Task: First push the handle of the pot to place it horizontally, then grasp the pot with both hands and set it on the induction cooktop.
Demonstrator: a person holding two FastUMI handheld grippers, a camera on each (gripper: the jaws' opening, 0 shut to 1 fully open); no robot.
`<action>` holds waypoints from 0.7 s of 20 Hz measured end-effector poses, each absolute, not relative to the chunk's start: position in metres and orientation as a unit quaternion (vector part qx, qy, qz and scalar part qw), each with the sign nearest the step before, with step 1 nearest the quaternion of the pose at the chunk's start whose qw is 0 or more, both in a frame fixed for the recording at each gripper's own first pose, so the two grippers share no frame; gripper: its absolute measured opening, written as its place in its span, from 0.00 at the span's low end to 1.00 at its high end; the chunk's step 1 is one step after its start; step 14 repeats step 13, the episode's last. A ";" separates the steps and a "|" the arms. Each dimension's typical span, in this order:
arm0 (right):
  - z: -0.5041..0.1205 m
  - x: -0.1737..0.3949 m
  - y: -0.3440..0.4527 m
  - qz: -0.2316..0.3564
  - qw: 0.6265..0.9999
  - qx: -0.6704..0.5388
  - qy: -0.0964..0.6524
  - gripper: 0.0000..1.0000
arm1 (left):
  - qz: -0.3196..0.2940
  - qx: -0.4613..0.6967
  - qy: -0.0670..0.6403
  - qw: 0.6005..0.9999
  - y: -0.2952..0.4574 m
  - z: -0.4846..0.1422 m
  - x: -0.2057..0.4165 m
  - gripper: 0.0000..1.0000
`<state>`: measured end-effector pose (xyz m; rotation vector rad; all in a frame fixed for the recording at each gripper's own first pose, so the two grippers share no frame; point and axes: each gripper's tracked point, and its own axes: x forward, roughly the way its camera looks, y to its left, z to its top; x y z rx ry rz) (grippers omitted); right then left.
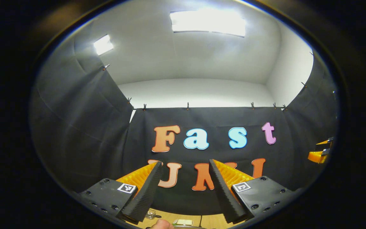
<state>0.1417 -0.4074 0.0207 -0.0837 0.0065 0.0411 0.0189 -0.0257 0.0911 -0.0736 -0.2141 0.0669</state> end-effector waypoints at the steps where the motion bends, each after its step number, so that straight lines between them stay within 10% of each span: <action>1: 0.024 0.140 -0.413 0.021 0.999 -0.031 0.003 0.95 | 0.035 -0.033 -0.113 0.992 -0.025 0.091 0.021 0.97; 14: 0.036 0.142 -0.423 0.023 0.999 0.012 -0.021 0.97 | 0.043 -0.025 -0.124 0.991 -0.029 0.096 0.022 0.94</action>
